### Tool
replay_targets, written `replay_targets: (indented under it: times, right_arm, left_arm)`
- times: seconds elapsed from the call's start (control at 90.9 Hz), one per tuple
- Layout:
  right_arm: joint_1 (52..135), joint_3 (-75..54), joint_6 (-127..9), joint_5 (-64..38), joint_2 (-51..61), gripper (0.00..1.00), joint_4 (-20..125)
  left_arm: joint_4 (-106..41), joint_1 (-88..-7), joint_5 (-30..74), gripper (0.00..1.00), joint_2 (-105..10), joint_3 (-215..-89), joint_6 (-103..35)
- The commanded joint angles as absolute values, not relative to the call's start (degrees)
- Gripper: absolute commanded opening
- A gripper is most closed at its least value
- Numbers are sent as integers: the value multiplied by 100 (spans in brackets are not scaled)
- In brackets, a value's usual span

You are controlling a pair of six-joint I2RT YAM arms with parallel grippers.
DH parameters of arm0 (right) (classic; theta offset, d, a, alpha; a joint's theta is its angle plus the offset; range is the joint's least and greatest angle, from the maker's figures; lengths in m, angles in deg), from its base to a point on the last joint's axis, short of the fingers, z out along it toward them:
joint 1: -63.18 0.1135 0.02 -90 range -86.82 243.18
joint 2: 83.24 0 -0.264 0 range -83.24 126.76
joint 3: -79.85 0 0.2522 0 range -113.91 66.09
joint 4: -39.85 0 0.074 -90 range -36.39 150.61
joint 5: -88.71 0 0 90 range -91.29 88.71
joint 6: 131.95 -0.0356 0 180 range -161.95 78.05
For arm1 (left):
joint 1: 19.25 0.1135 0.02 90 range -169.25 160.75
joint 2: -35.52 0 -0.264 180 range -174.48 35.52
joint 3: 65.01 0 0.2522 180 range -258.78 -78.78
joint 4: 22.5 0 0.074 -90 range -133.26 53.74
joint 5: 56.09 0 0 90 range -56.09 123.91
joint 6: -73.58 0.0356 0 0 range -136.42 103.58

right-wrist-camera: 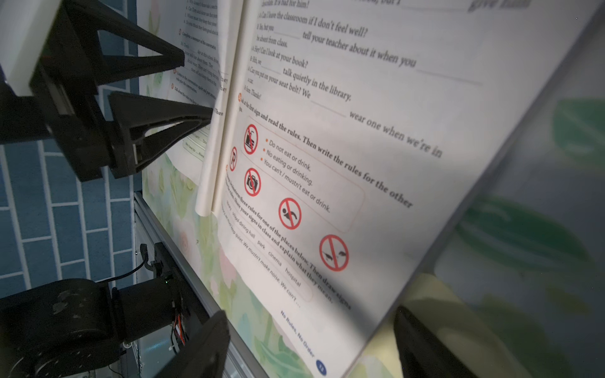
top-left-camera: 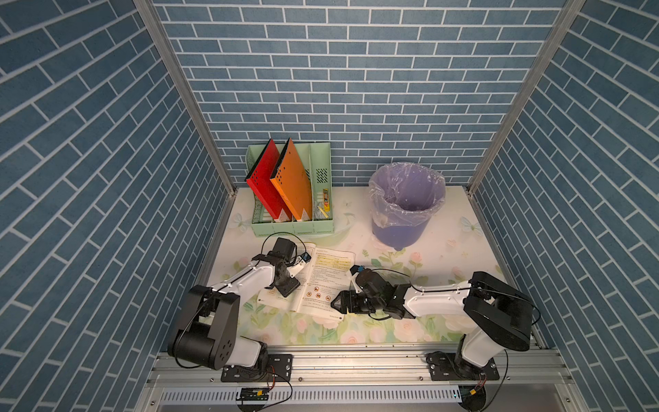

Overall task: Peel off the used sticky note
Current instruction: Turn the page of the book at the center of the board.

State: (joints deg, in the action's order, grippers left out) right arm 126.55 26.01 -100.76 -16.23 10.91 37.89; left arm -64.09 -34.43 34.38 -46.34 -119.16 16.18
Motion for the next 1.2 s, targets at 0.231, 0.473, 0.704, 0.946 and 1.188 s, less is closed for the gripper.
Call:
replay_targets:
  times: [0.231,0.473,0.704,0.946,1.188]
  right_arm:
    - [12672,2490,-10191,-1856,1122,77,3343]
    - [12676,2383,-10048,-1873,1045,75,3551]
    - [12679,2256,-10019,-1989,1257,74,3535]
    - [12680,2219,-10035,-2141,1322,73,3328]
    - [12680,2207,-10122,-2265,1358,72,3095]
  left_arm:
    - [-6485,-3542,3148,65,-4648,-11749,1604]
    - [-6434,-3542,3140,65,-4699,-11735,1575]
    - [-6422,-3551,3095,65,-4698,-11737,1576]
    - [-6391,-3551,3027,65,-4647,-11671,1591]
    - [-6329,-3551,2952,65,-4583,-11585,1593]
